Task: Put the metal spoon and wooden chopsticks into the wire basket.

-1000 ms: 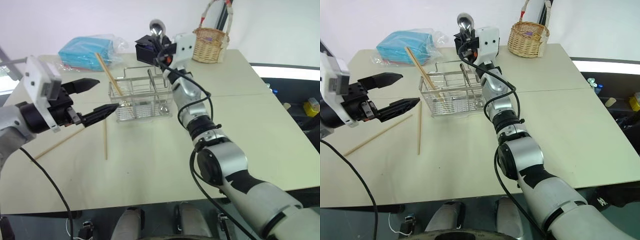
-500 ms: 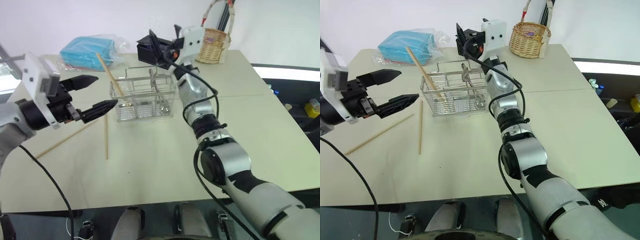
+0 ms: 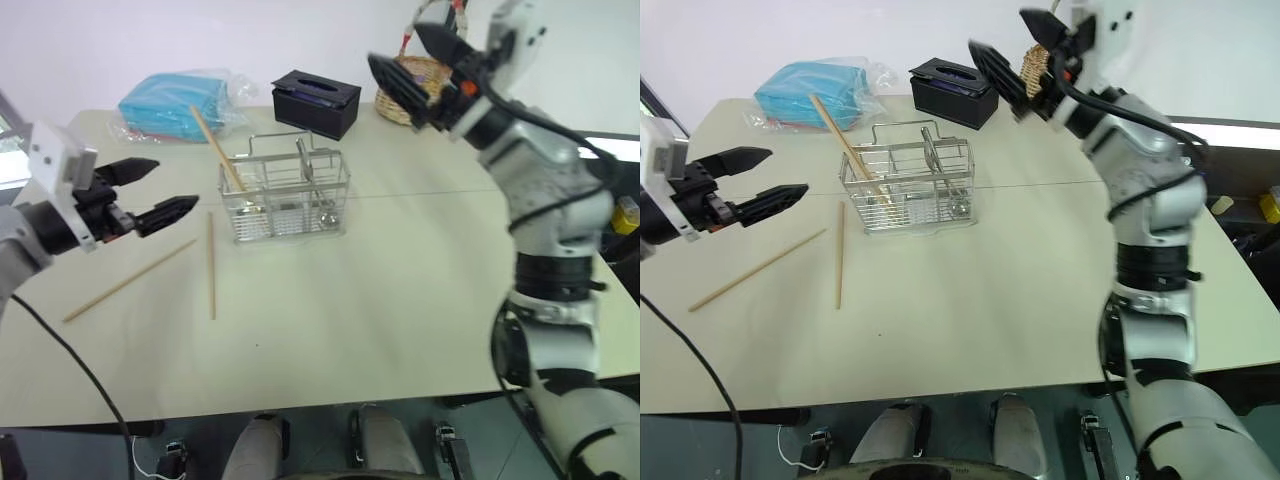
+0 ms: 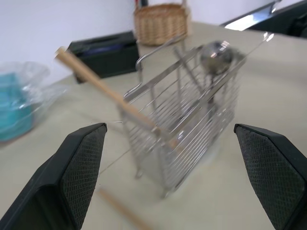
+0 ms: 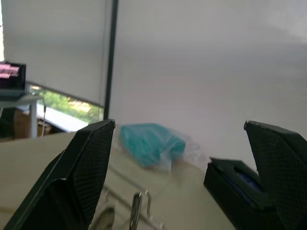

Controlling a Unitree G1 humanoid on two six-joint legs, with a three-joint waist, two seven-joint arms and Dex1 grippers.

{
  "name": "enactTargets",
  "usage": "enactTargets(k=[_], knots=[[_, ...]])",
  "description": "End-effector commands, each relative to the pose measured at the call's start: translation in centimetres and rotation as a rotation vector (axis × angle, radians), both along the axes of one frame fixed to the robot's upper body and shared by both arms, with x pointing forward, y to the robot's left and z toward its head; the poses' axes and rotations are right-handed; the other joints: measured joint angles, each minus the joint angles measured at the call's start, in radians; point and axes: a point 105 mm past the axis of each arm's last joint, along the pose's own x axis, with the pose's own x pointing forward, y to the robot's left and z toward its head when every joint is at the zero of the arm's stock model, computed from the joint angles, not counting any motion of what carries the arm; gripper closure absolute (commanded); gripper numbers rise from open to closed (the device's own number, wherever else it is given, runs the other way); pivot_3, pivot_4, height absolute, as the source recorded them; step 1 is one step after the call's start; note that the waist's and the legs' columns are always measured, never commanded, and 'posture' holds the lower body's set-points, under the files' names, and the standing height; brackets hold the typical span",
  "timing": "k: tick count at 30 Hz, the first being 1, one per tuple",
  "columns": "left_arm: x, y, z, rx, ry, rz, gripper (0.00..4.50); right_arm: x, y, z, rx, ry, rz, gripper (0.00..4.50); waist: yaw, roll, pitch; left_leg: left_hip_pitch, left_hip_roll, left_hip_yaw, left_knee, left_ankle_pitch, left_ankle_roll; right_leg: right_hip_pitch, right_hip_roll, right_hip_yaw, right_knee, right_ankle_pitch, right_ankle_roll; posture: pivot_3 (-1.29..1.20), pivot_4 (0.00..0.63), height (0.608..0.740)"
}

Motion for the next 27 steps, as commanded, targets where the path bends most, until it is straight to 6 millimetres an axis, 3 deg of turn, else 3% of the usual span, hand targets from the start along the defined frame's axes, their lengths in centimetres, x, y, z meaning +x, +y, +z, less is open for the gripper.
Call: enactTargets(k=[1,7,10,20,27], knots=[[0.3,2.2,-0.5,0.097,0.021,0.022,0.00,-3.9,0.2,-1.8,-0.158,0.034,0.145,0.07,0.003,0.000,0.000,0.000,0.000,0.000,-0.001,0.000,0.000,0.000,0.000,0.000,-0.001,0.000,0.000,0.00,0.150,0.661],[0.5,4.5,-4.0,0.228,0.151,-0.016,0.00,-8.4,-0.9,-9.0,-0.393,0.224,0.261,0.07,0.017,0.000,0.000,-0.001,0.001,0.002,-0.002,0.000,0.001,0.002,-0.004,-0.001,-0.008,0.000,0.000,0.00,0.150,0.661],[1.0,5.5,-5.6,0.285,0.202,-0.029,0.00,-9.3,-1.6,-11.1,-0.454,0.265,0.256,0.07,0.030,-0.001,0.000,-0.001,0.000,0.004,-0.001,-0.001,0.001,0.003,-0.007,-0.001,-0.009,0.000,0.000,0.00,0.150,0.661],[5.0,5.9,-8.6,0.359,0.300,-0.070,0.00,-9.5,-1.8,-11.5,-0.422,0.270,0.184,0.07,0.055,-0.006,-0.002,-0.002,0.000,0.003,0.001,-0.001,0.001,0.002,-0.008,-0.003,-0.009,0.001,0.002,0.00,0.150,0.661],[7.1,5.2,-12.2,0.369,0.383,-0.065,0.00,-9.7,-2.4,-11.0,-0.400,0.280,0.122,0.07,0.054,-0.009,-0.004,-0.003,-0.002,0.004,0.001,-0.002,0.003,0.003,-0.009,-0.003,-0.009,0.002,0.004,0.00,0.150,0.661]])
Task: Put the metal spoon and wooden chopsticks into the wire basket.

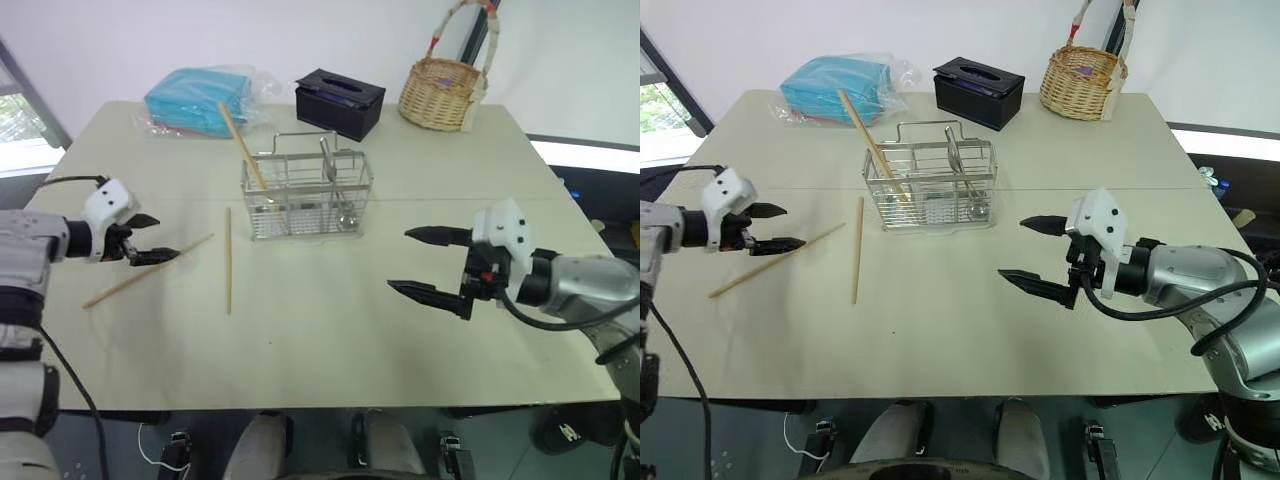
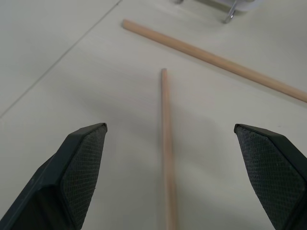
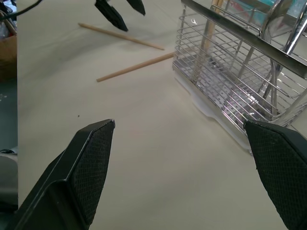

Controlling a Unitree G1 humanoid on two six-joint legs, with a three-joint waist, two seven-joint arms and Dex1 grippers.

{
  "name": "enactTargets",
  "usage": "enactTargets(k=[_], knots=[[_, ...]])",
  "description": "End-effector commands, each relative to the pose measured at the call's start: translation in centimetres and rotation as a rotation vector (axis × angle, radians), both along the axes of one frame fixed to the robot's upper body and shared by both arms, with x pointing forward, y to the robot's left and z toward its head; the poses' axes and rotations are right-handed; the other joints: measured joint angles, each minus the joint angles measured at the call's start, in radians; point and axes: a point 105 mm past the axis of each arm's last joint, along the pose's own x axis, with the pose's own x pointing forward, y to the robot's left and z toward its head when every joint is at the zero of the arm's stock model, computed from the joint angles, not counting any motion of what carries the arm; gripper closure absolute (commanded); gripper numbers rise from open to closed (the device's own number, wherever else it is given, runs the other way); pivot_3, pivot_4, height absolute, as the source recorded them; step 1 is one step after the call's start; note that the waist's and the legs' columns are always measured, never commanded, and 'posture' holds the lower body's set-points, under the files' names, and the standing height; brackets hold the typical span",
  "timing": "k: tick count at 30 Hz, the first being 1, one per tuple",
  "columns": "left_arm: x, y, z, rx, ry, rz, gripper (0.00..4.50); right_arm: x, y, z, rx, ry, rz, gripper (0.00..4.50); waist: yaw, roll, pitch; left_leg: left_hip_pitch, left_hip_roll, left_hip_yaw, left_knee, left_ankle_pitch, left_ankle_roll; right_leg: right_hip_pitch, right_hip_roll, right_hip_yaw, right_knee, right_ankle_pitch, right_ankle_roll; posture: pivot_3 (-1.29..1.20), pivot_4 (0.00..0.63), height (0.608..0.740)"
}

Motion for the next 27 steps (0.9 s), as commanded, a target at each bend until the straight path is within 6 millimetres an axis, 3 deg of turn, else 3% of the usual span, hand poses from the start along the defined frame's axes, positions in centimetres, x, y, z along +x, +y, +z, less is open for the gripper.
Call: enactTargets(k=[1,7,12,16,22,27], knots=[[0.8,-0.2,-0.8,0.028,0.009,0.002,0.00,-0.3,-0.3,1.5,0.011,-0.052,-0.028,0.07,0.000,-0.001,0.000,0.000,0.000,0.000,0.000,0.000,0.000,0.000,0.000,0.000,0.000,0.000,0.000,0.00,0.150,0.661],[1.3,-0.8,-3.5,0.073,0.065,0.022,0.00,-0.3,-0.8,1.9,0.017,-0.060,-0.085,0.07,0.001,-0.001,0.000,0.001,0.001,-0.001,0.001,0.000,0.000,0.001,0.000,-0.001,0.001,0.000,0.001,0.00,0.150,0.661],[1.5,-0.8,-4.2,0.091,0.077,0.041,0.00,-0.7,-1.1,2.2,0.020,-0.058,-0.111,0.07,0.002,0.001,-0.001,0.004,0.001,-0.002,0.001,0.000,0.000,0.006,0.000,-0.002,0.001,-0.001,0.004,0.00,0.150,0.661],[1.6,-0.7,-3.8,0.076,0.073,0.047,1.26,-1.0,-1.4,2.1,0.009,-0.051,-0.120,0.00,0.001,0.001,-0.002,0.005,0.001,-0.002,0.001,0.000,0.000,0.006,0.000,-0.002,0.001,-0.001,0.004,0.00,0.150,0.661],[2.0,-0.7,-3.3,0.072,0.055,0.058,4.45,-1.5,-1.3,1.7,-0.013,-0.035,-0.092,0.00,-0.001,0.001,-0.002,0.004,0.001,-0.002,0.001,0.000,0.000,0.006,0.000,-0.003,0.001,-0.001,0.005,0.00,0.150,0.661],[2.5,-0.7,-2.4,0.059,0.006,0.075,4.49,-1.2,-1.1,1.4,-0.007,-0.034,-0.083,0.00,-0.001,0.001,-0.002,0.004,0.001,-0.002,0.001,0.000,0.000,0.006,0.000,-0.003,0.001,-0.001,0.005,0.00,0.150,0.661]])
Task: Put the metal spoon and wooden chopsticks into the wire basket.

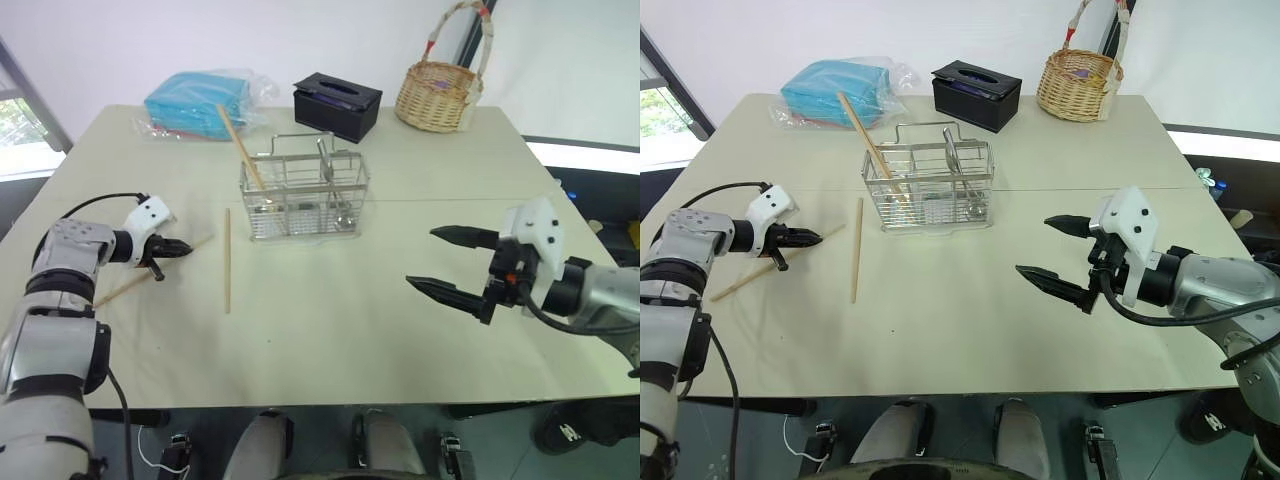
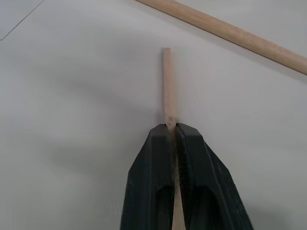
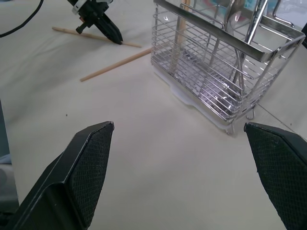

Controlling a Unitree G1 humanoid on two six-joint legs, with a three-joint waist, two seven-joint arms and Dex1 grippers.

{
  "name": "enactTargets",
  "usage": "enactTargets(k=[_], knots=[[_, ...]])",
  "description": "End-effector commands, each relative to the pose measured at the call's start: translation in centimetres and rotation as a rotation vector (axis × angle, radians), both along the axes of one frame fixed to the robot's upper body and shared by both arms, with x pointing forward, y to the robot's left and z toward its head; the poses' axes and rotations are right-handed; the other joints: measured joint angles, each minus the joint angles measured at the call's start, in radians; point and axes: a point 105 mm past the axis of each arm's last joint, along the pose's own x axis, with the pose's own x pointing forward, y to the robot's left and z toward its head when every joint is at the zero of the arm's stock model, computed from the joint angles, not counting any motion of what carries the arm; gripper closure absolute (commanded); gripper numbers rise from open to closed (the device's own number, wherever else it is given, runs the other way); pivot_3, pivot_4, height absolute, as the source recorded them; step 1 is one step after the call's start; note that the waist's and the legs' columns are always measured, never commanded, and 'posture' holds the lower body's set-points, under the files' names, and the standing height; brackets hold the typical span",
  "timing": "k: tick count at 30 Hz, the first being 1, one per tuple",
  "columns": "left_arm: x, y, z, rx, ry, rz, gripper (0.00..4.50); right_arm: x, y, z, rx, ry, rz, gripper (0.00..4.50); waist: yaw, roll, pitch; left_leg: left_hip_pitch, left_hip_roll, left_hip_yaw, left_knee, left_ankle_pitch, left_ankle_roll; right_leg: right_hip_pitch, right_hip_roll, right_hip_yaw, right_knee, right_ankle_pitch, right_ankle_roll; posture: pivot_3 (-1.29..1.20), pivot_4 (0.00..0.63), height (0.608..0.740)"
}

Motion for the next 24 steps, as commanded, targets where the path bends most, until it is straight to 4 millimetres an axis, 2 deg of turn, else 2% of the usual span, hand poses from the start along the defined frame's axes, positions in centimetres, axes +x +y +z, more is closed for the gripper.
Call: enactTargets(k=[1,3,4,8,11,13,15,18,21,24], knots=[[0.7,0.6,1.3,0.004,-0.063,0.042,4.49,-0.2,0.5,0.7,-0.003,-0.045,0.030,0.00,0.000,0.000,0.000,0.000,0.000,0.000,0.000,0.000,0.000,0.000,0.000,0.000,0.000,0.000,0.000,0.00,0.150,0.661],[1.2,1.0,2.2,-0.001,-0.118,0.076,4.49,-0.2,0.5,0.7,-0.004,-0.046,0.037,0.00,0.000,-0.001,0.000,-0.001,0.000,0.000,0.000,0.000,0.000,0.000,0.000,0.000,0.000,0.000,0.000,0.00,0.150,0.661],[2.0,1.6,3.7,-0.017,-0.205,0.147,4.49,-0.1,0.5,0.7,-0.004,-0.049,0.040,0.00,0.000,-0.001,0.001,-0.001,0.000,0.000,0.000,0.000,0.000,-0.001,0.000,0.000,0.000,0.000,0.000,0.00,0.150,0.661],[3.9,3.6,11.7,-0.209,-0.525,0.372,4.49,0.4,0.4,0.8,0.002,-0.066,0.031,0.00,0.001,-0.011,0.005,-0.003,0.000,-0.001,0.000,0.000,0.000,-0.003,0.000,0.000,0.000,0.000,0.001,0.00,0.150,0.661],[4.0,4.7,18.3,-0.417,-0.746,0.491,4.49,0.5,0.5,0.8,0.008,-0.075,0.033,0.00,0.001,-0.013,0.005,-0.003,0.000,-0.001,0.000,0.000,0.000,-0.003,0.000,-0.001,0.000,0.001,0.002,0.00,0.150,0.661],[3.6,4.5,22.9,-0.607,-0.887,0.520,4.49,0.5,0.6,0.8,0.012,-0.081,0.039,0.00,0.001,-0.012,0.005,-0.003,-0.001,0.000,0.000,0.000,0.000,-0.002,-0.001,-0.001,-0.001,0.002,0.003,0.00,0.150,0.661],[3.2,3.0,27.1,-0.831,-0.969,0.485,4.49,0.4,0.9,0.9,0.020,-0.089,0.052,0.00,0.002,-0.012,0.005,-0.003,-0.002,0.000,0.000,0.000,0.000,-0.002,-0.002,-0.001,-0.001,0.002,0.004,0.00,0.150,0.661],[3.0,-0.5,30.2,-0.986,-0.985,0.373,4.49,0.3,1.2,1.2,0.033,-0.096,0.076,0.00,0.004,-0.012,0.005,-0.002,-0.004,-0.001,0.001,0.000,0.000,0.001,-0.005,-0.003,-0.002,0.002,0.005,0.00,0.150,0.661],[3.0,-5.1,31.3,-1.016,-0.974,0.239,4.49,0.4,1.3,1.3,0.043,-0.101,0.079,0.00,0.002,-0.011,0.006,-0.001,-0.005,-0.001,0.002,0.000,0.000,0.003,-0.006,-0.003,-0.002,0.003,0.007,0.00,0.150,0.661],[3.2,-8.8,30.6,-1.010,-0.928,0.140,4.49,0.6,1.3,1.2,0.046,-0.108,0.069,0.00,0.000,-0.011,0.006,-0.001,-0.005,-0.001,0.002,0.000,-0.001,0.003,-0.005,-0.003,-0.001,0.003,0.007,0.00,0.150,0.661]])
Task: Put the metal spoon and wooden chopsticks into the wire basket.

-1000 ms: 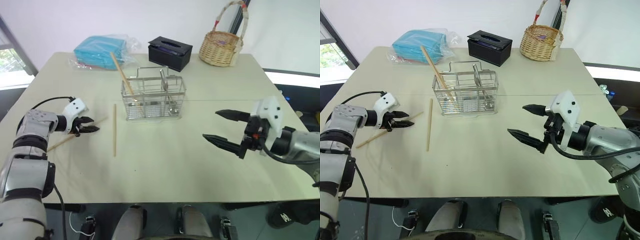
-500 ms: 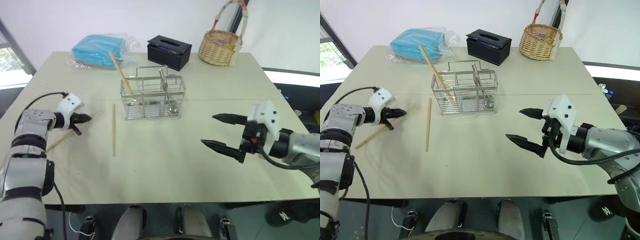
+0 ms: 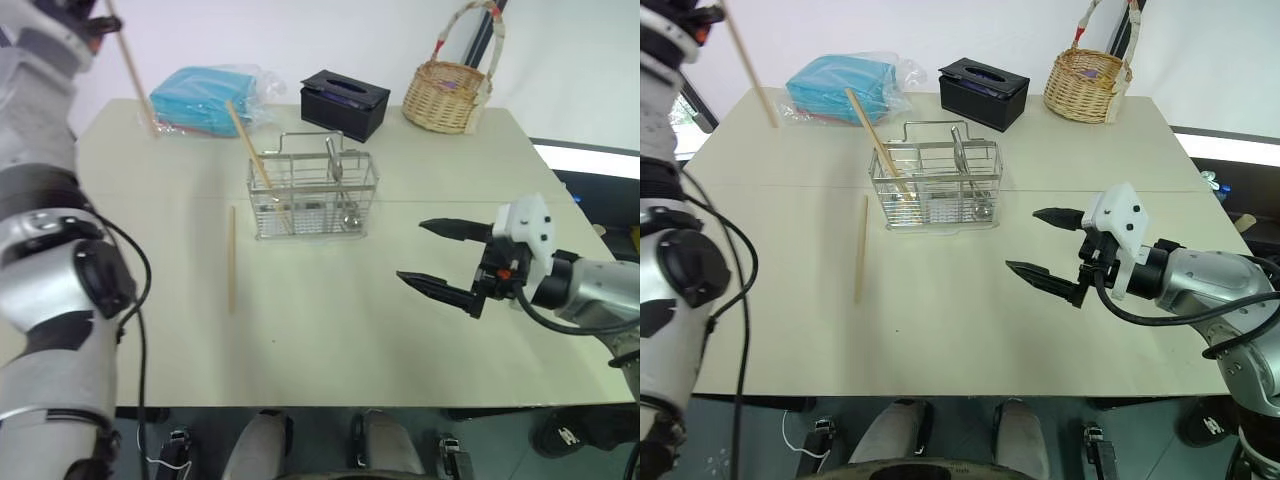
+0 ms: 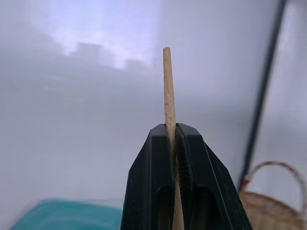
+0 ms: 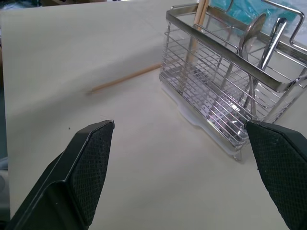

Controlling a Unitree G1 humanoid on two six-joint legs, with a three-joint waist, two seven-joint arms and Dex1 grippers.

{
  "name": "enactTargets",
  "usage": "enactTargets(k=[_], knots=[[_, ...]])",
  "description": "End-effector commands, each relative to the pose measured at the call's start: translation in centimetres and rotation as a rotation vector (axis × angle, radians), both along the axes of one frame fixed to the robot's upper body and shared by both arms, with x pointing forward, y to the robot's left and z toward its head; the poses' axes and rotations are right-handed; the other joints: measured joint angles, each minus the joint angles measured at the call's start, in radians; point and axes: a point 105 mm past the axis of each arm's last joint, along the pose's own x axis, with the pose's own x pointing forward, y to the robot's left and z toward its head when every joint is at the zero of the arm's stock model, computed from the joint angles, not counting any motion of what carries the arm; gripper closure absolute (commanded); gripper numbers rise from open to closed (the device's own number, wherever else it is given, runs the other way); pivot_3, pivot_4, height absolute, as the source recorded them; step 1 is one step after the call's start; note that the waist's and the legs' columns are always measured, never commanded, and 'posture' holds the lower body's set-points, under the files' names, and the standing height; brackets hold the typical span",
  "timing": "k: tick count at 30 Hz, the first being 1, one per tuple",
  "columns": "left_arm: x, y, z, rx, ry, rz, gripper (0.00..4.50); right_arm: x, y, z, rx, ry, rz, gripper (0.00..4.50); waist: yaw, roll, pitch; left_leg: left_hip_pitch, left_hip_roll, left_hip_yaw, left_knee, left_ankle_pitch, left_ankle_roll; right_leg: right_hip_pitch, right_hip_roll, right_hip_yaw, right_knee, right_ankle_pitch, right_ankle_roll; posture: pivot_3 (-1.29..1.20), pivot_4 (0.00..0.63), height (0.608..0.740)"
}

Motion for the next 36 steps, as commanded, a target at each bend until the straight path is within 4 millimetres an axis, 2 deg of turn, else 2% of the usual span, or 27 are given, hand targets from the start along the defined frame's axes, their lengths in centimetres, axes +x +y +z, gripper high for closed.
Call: enactTargets(k=[1,5,16,23,27,30,31,32,36], knots=[[-0.9,-3.4,0.6,0.060,-0.050,-0.085,4.49,0.1,0.3,0.7,0.017,-0.050,0.009,0.00,-0.003,0.001,0.000,0.000,0.000,0.000,0.000,0.000,0.000,0.000,0.000,0.000,0.000,0.000,0.000,0.00,0.150,0.661],[-0.7,-5.9,-0.9,0.081,-0.035,-0.140,4.49,0.1,0.5,0.7,0.026,-0.062,-0.004,0.00,-0.009,0.003,0.001,0.001,0.001,0.001,-0.001,0.000,0.000,-0.001,0.001,0.001,0.000,0.000,0.000,0.00,0.150,0.661],[-0.6,-8.5,-2.2,0.033,-0.040,-0.181,4.49,0.1,0.6,0.8,0.059,-0.071,-0.032,0.00,0.003,0.003,0.001,0.000,0.000,0.000,0.000,0.000,0.000,0.000,0.000,0.001,-0.001,0.000,0.000,0.00,0.150,0.661],[0.4,-10.9,-5.9,0.062,-0.026,-0.170,4.49,0.2,1.0,1.1,0.080,-0.076,-0.039,0.00,0.001,0.003,0.001,0.000,0.000,0.000,0.000,0.000,0.000,0.000,0.000,0.001,-0.001,0.000,0.000,0.00,0.150,0.661],[0.8,-11.5,-8.0,0.124,-0.021,-0.137,4.49,0.3,1.2,1.8,0.092,-0.100,-0.038,0.00,-0.001,0.003,0.001,0.000,0.000,0.001,0.000,0.000,0.000,0.000,0.000,0.001,-0.001,0.000,0.000,0.00,0.150,0.661],[0.7,-11.9,-8.7,0.131,-0.017,-0.156,4.49,0.4,1.3,2.1,0.110,-0.112,-0.045,0.00,0.001,0.003,0.002,0.000,0.000,0.000,0.000,0.000,0.000,0.000,0.001,0.001,-0.001,0.000,0.000,0.00,0.150,0.661],[0.6,-12.0,-8.9,0.128,-0.018,-0.169,3.75,0.5,1.3,2.1,0.112,-0.114,-0.047,0.00,0.001,0.003,0.001,0.000,0.000,0.000,0.000,0.000,0.000,0.000,0.001,0.001,-0.001,0.000,0.000,0.00,0.150,0.661],[0.5,-12.2,-8.9,0.121,-0.017,-0.178,3.45,0.5,1.3,2.0,0.113,-0.115,-0.048,0.00,0.002,0.003,0.001,0.000,0.000,0.000,0.000,0.000,0.000,0.000,0.001,0.001,-0.001,0.000,0.000,0.00,0.150,0.661],[0.2,-12.3,-8.4,0.090,-0.030,-0.179,1.43,0.8,1.4,1.8,0.109,-0.115,-0.045,0.00,0.002,0.003,0.001,0.000,-0.001,0.000,0.000,0.000,0.000,0.000,0.000,0.001,-0.001,0.000,0.000,0.00,0.150,0.661]])
